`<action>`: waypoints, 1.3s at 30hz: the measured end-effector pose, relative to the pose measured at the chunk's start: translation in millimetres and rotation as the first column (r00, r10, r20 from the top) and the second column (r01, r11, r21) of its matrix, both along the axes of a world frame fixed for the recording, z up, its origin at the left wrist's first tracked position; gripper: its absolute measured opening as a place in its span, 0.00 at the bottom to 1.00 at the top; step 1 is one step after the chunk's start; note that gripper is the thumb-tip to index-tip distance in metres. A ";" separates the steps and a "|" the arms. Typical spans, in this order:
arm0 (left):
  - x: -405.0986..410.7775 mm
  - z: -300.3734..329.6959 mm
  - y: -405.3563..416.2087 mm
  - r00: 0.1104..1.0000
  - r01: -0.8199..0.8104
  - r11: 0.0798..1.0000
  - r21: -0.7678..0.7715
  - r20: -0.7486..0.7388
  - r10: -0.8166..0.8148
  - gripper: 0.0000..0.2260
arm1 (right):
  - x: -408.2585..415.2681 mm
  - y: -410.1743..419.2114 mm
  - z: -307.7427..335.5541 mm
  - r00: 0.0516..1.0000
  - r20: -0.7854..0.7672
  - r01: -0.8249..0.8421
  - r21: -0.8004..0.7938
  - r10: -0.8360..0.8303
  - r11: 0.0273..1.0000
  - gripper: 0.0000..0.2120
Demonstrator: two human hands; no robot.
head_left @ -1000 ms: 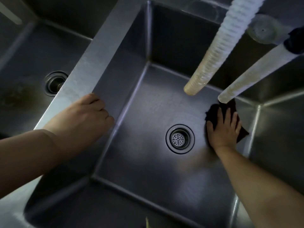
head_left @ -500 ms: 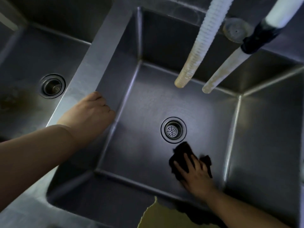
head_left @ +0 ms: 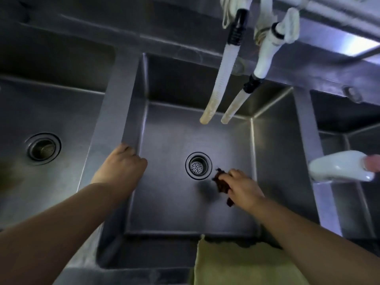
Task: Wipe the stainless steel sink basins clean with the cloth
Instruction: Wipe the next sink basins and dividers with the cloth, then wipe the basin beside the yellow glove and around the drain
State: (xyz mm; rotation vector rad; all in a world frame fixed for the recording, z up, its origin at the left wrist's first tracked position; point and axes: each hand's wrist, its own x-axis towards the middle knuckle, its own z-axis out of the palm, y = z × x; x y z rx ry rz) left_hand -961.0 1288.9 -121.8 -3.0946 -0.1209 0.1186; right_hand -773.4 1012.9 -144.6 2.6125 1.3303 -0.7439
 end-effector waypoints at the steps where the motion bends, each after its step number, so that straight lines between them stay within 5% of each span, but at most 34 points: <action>1: -0.6 3.3 0.0 1.000 0.007 1.000 -0.010 0.007 -0.007 0.14 | -9.4 6.2 12.2 0.994 -0.005 0.109 0.075 -0.109 0.991 0.25; 7: -11.8 20.2 -4.8 0.998 0.065 0.996 -0.067 0.032 -0.063 0.13 | -85.9 53.2 80.2 0.927 -0.142 0.374 0.402 -0.346 0.836 0.23; 10: -22.0 35.5 -15.4 0.992 -0.063 0.936 -0.346 0.081 0.096 0.09 | -118.9 76.5 100.4 0.915 -0.193 0.402 0.477 -0.353 0.781 0.24; 11: -26.6 48.3 -21.3 0.976 -0.194 0.836 -0.514 -0.019 0.215 0.13 | -128.9 83.7 105.7 0.919 -0.200 0.395 0.503 -0.341 0.769 0.24; 13: -39.1 68.3 -32.4 0.881 -0.438 0.418 -0.796 -0.286 0.378 0.13 | -147.7 97.4 113.8 0.928 -0.214 0.372 0.546 -0.304 0.751 0.24; 15: -55.8 82.8 -38.3 0.816 -0.439 0.032 -0.898 -0.384 0.432 0.14 | -166.0 109.7 121.0 0.937 -0.233 0.347 0.577 -0.259 0.739 0.24; 17: -74.1 95.0 -39.9 0.774 -0.383 -0.180 -0.906 -0.421 0.473 0.12 | -183.8 119.2 124.7 0.939 -0.270 0.336 0.584 -0.213 0.739 0.28; 19: -92.8 106.6 -42.8 0.722 -0.331 -0.299 -0.895 -0.444 0.530 0.11 | -201.5 125.3 129.4 0.935 -0.319 0.322 0.581 -0.155 0.747 0.33; 27: -165.2 140.5 -53.0 0.569 -0.266 -0.178 -0.947 -0.304 0.764 0.10 | -259.1 118.1 152.4 0.908 -0.419 0.298 0.607 -0.021 0.736 0.39; 35: -242.5 161.9 -37.1 0.577 -0.273 -0.004 -0.962 -0.167 0.800 0.10 | -297.8 139.9 170.9 0.912 -0.405 0.215 0.618 0.072 0.756 0.43; 39: -263.3 167.7 -15.8 0.585 -0.262 0.004 -0.965 -0.156 0.796 0.15 | -312.4 170.9 177.2 0.911 -0.400 0.185 0.608 0.097 0.772 0.32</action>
